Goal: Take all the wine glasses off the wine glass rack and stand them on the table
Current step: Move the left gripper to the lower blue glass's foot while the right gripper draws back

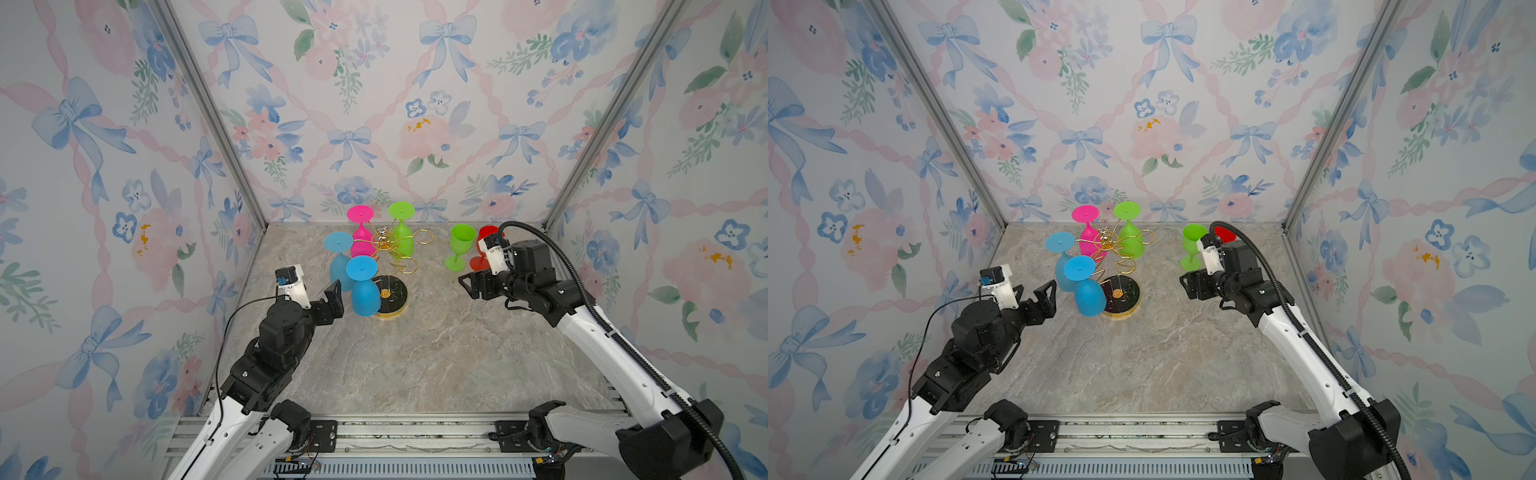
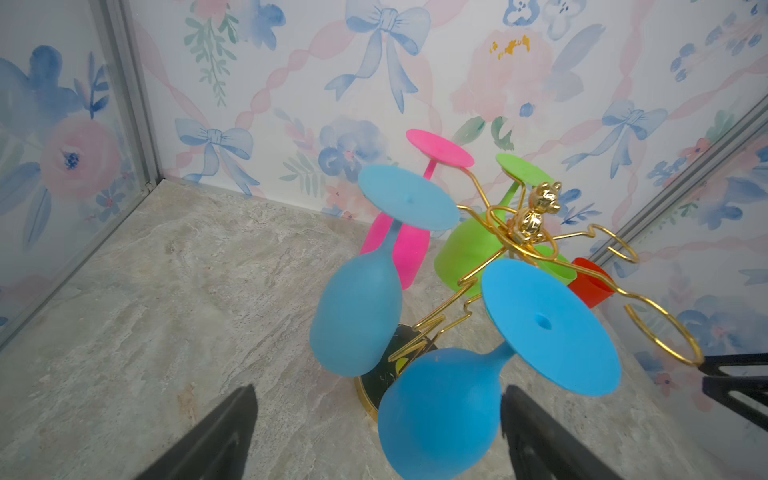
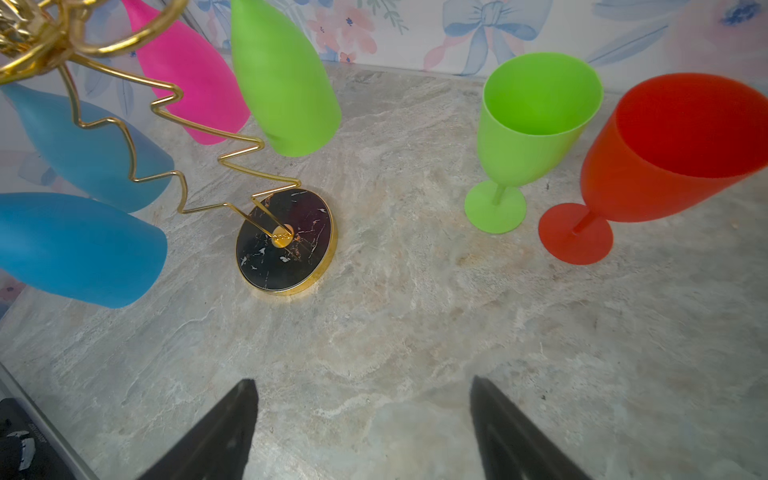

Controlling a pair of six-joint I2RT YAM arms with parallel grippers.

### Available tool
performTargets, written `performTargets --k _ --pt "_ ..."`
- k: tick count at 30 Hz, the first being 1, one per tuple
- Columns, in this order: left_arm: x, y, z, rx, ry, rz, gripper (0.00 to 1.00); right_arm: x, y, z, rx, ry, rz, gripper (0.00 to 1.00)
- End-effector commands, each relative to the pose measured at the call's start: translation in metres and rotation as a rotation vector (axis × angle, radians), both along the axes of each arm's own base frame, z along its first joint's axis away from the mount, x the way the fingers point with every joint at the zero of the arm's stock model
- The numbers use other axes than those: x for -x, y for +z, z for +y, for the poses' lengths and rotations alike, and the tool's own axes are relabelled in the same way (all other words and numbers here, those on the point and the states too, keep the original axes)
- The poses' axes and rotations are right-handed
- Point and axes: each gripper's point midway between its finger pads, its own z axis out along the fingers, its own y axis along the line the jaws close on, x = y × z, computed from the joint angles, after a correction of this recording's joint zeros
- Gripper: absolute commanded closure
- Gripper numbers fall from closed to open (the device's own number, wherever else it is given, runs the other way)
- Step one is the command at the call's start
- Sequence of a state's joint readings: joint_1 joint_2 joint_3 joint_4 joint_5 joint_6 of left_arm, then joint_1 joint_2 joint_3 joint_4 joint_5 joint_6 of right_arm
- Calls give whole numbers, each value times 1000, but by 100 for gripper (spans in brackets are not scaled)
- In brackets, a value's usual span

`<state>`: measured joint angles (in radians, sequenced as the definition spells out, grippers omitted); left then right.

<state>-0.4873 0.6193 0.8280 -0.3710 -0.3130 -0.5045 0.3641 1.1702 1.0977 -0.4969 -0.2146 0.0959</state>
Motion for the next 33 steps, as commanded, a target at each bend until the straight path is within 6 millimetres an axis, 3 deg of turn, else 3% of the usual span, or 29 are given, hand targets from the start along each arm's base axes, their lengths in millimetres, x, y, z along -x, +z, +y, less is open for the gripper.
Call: performTargets --k 1,4,10,15,21,28,33 --pt "5 7 -4 58 -27 33 7 -1 13 6 -43 24 -86 18" --pt "9 21 -7 81 -49 27 7 3 9 6 -54 30 -93 18" --pt "6 38 -35 172 -175 72 11 6 0 6 -73 19 -78 18" --pt "8 60 -42 241 -215 64 12 10 -2 6 -93 13 -82 17" --pt "-6 50 -51 332 -268 176 18 13 -4 4 -100 10 -77 17" --pt "-19 30 -21 447 -281 257 22 19 -8 2 -102 6 -76 17" --pt "-17 22 -17 533 -362 289 26 23 -6 2 -107 12 -86 17"
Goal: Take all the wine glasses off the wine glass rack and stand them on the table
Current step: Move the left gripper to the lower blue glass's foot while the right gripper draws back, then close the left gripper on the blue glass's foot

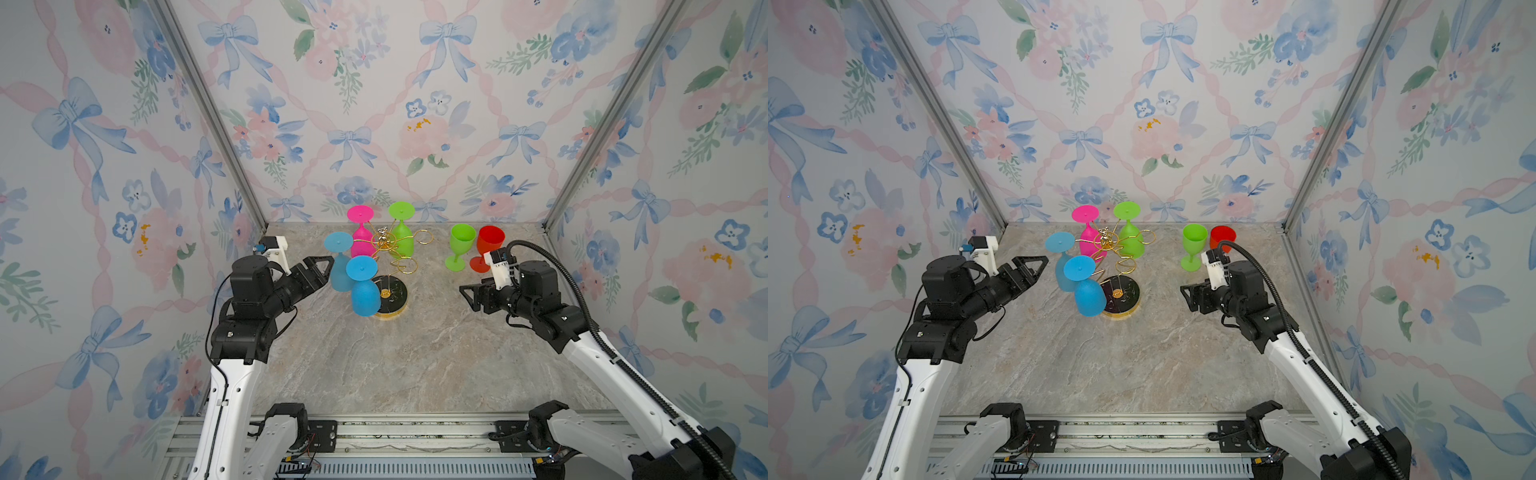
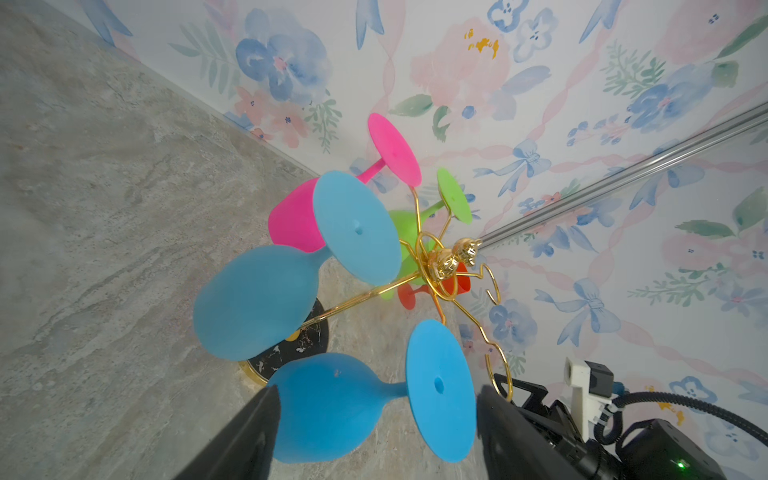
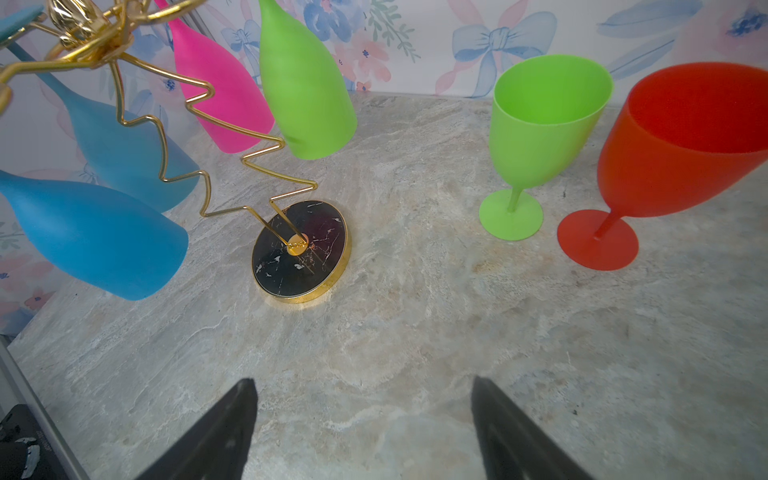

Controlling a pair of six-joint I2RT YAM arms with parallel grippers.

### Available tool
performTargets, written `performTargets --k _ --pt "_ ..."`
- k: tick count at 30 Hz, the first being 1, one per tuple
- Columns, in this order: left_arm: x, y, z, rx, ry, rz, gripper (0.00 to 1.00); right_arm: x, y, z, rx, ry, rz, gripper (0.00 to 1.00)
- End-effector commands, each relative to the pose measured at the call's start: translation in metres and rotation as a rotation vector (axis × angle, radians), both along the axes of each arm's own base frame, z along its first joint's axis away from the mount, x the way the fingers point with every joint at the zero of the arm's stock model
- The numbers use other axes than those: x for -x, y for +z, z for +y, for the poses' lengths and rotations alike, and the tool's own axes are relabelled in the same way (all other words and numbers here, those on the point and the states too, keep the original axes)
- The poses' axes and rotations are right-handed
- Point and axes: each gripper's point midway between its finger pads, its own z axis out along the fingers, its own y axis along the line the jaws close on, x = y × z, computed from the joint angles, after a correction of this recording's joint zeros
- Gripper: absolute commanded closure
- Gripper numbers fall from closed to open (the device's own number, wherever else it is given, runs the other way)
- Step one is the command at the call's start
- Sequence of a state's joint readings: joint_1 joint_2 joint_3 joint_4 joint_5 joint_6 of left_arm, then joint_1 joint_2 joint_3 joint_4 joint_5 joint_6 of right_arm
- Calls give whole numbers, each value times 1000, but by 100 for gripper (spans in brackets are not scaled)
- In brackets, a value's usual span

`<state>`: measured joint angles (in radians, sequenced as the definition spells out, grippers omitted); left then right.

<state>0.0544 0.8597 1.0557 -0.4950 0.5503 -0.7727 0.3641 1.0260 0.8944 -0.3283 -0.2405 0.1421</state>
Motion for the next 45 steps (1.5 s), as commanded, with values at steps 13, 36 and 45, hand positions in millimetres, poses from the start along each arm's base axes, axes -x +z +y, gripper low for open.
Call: performTargets --k 13,36,45 --pt "14 -6 -29 183 -212 20 40 8 9 9 -72 37 -45 16" --pt "-2 -17 -52 214 -232 55 55 9 7 11 -77 39 -38 16" --pt "-4 -15 -57 239 -249 57 59 9 6 11 -80 38 -38 16"
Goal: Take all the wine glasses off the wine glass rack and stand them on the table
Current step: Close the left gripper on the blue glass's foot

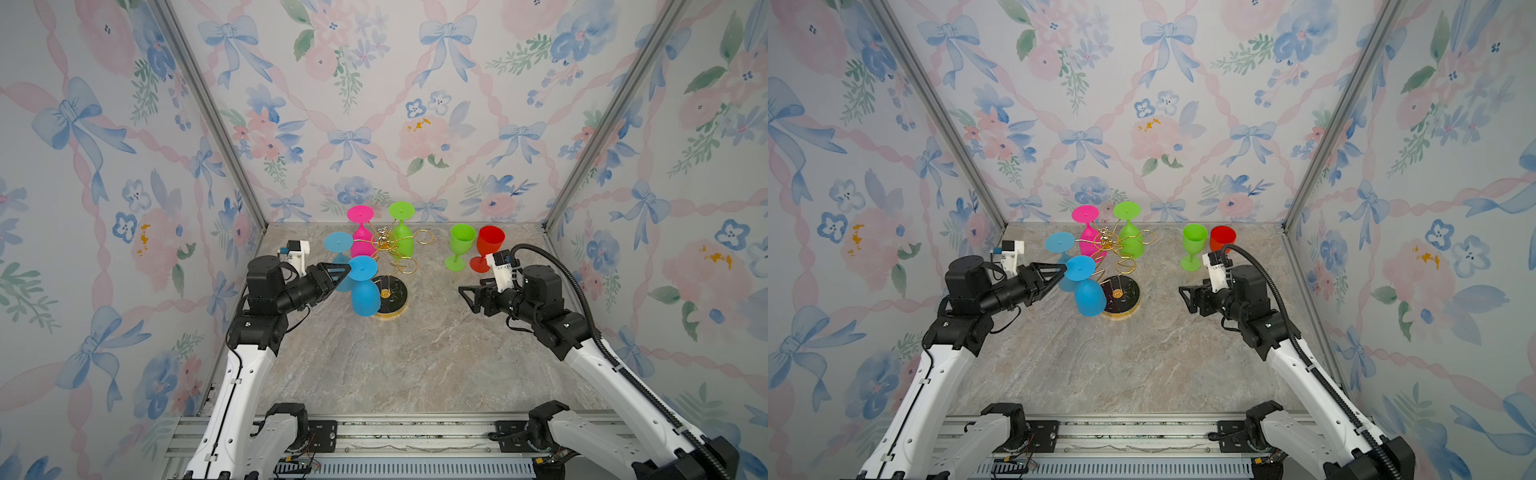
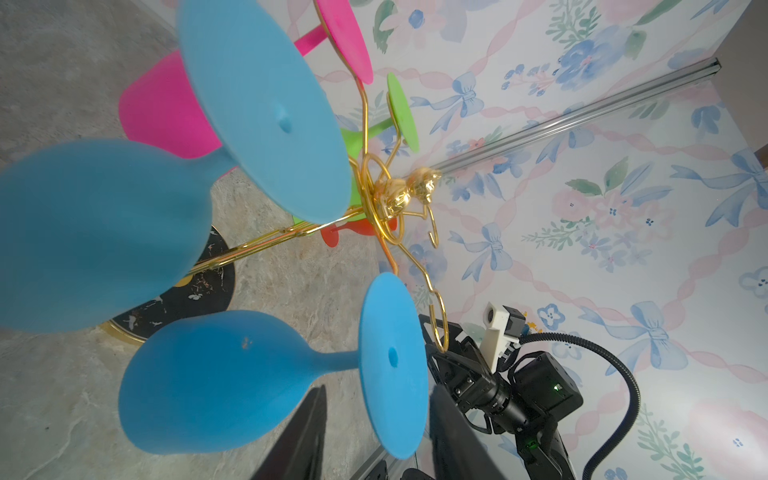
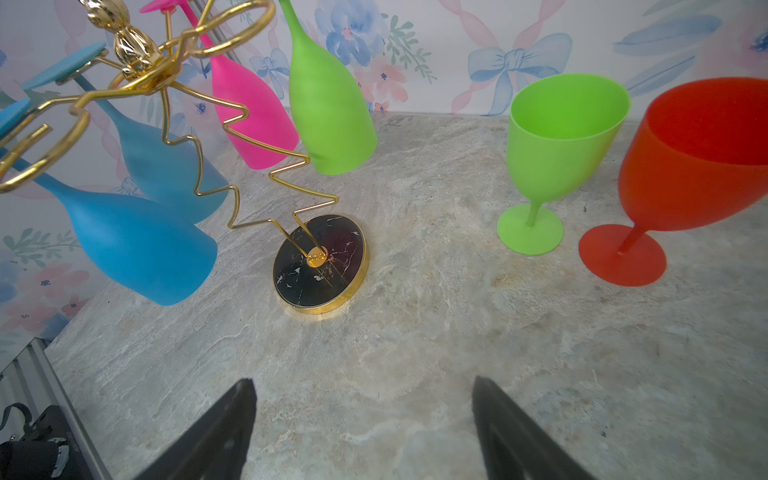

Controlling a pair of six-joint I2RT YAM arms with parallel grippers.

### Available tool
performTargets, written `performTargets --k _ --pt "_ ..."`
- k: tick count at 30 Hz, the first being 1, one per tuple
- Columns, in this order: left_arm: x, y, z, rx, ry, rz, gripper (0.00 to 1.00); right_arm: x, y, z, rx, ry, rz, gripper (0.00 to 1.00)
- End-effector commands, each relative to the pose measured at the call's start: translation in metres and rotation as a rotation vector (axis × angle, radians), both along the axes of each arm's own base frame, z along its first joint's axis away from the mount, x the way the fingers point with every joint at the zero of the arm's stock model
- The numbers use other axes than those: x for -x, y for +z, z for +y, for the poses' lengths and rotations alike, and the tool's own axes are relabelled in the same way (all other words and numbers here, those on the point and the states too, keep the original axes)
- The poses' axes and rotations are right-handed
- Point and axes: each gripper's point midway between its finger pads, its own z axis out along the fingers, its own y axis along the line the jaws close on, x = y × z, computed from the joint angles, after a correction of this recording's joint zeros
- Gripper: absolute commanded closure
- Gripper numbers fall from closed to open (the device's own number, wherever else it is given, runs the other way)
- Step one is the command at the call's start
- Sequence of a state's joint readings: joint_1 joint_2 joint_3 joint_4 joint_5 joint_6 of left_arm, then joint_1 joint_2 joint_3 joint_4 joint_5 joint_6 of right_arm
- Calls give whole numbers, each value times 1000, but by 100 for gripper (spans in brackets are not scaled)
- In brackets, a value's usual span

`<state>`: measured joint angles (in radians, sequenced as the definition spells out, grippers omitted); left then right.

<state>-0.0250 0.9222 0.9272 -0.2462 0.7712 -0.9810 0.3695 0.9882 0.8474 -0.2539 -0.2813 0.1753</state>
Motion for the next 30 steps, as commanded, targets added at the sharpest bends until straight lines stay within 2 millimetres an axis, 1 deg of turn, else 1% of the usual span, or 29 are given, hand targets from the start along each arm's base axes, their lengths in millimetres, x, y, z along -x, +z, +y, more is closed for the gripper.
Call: performTargets --k 1,6,12,18,30 --pt "-1 1 -5 12 -21 -12 59 3 0 4 -16 13 -5 16" --pt "-3 -3 -9 16 -37 0 63 4 1 3 -17 11 -6 16" --pt "-4 -3 -10 17 -43 1 67 5 -1 2 -12 10 -3 16" --pt "-6 -4 -11 22 -46 5 73 6 0 2 -18 9 -6 16" --pt "-7 -5 -11 26 -39 15 82 6 -3 2 -14 9 -4 16"
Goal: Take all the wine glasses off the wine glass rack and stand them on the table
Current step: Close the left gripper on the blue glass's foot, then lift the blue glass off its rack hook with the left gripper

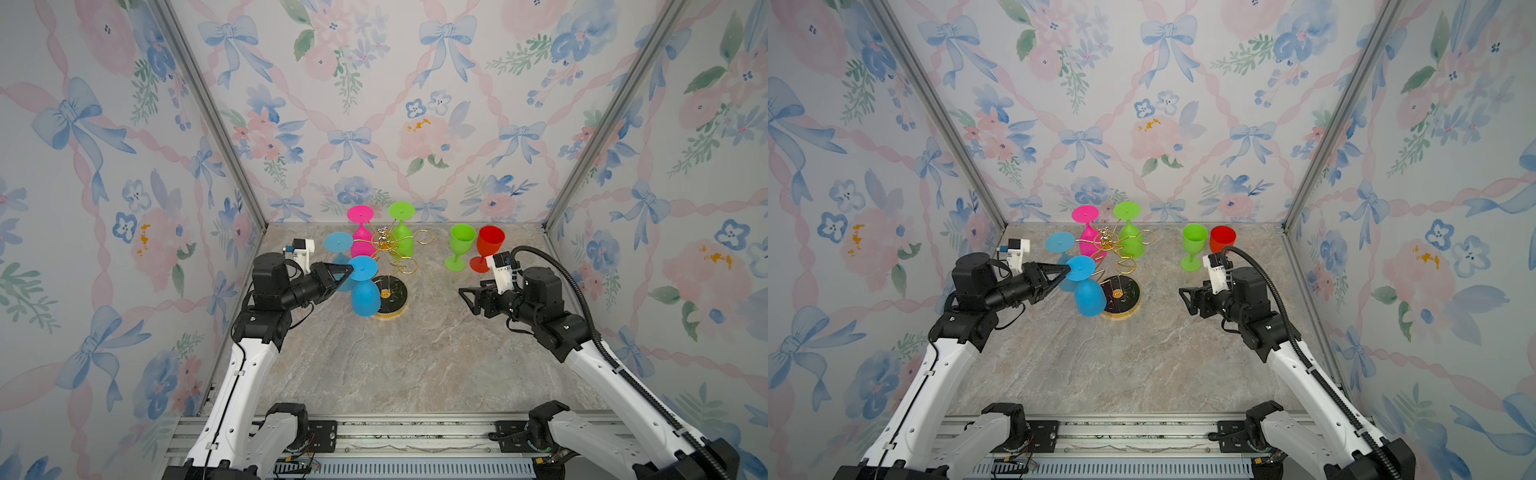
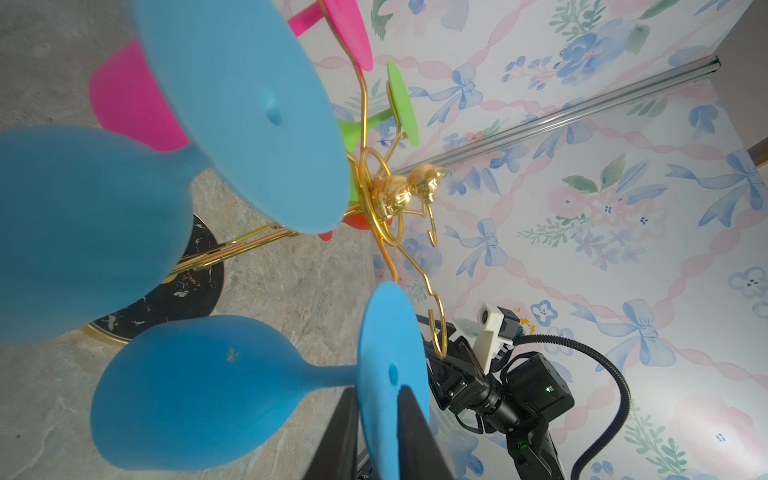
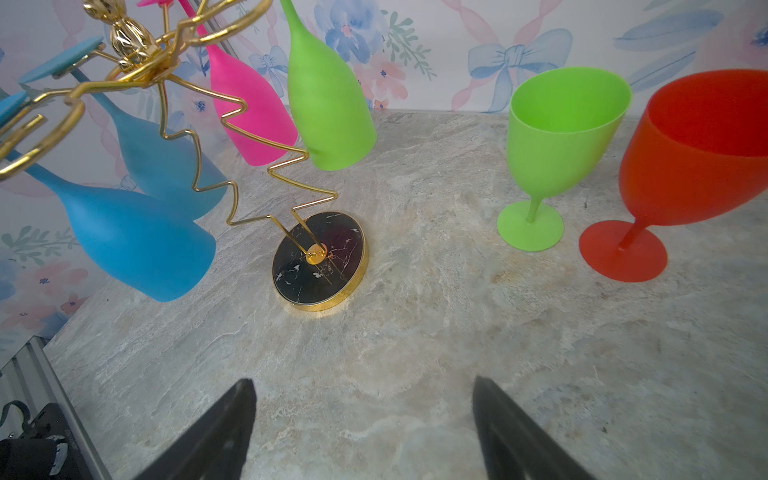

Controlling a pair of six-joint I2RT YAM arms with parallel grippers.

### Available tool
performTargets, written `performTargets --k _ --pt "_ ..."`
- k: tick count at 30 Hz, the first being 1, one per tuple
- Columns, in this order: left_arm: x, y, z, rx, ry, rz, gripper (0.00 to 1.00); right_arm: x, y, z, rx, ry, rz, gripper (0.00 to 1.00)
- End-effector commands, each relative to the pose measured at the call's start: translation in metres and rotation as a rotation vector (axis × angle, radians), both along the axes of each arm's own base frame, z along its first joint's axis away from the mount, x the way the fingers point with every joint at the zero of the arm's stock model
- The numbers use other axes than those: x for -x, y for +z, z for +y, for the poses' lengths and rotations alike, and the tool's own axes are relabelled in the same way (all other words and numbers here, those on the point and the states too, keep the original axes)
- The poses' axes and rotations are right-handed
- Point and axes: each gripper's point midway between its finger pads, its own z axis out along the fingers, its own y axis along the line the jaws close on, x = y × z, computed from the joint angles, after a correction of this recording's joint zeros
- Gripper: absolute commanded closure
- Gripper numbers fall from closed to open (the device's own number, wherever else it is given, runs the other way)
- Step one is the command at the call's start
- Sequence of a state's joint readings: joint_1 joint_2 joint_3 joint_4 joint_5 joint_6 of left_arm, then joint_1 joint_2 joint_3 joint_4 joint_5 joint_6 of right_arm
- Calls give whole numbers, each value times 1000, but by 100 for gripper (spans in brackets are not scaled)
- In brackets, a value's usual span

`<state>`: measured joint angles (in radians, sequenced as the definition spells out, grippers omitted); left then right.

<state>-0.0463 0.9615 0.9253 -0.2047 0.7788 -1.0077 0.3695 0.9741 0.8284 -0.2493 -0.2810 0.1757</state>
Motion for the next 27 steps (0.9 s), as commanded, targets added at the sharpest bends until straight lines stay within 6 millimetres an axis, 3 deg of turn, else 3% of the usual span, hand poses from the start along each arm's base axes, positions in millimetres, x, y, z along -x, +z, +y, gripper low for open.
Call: performTargets --k 1,15,27 --pt "0 -1 -3 6 -17 -6 83 3 0 3 -14 10 -6 16" --pt "0 6 -5 27 -21 -12 95 2 -4 4 -15 11 -1 16" --pt "2 11 -6 62 -26 1 100 5 -5 1 -5 5 -2 16"
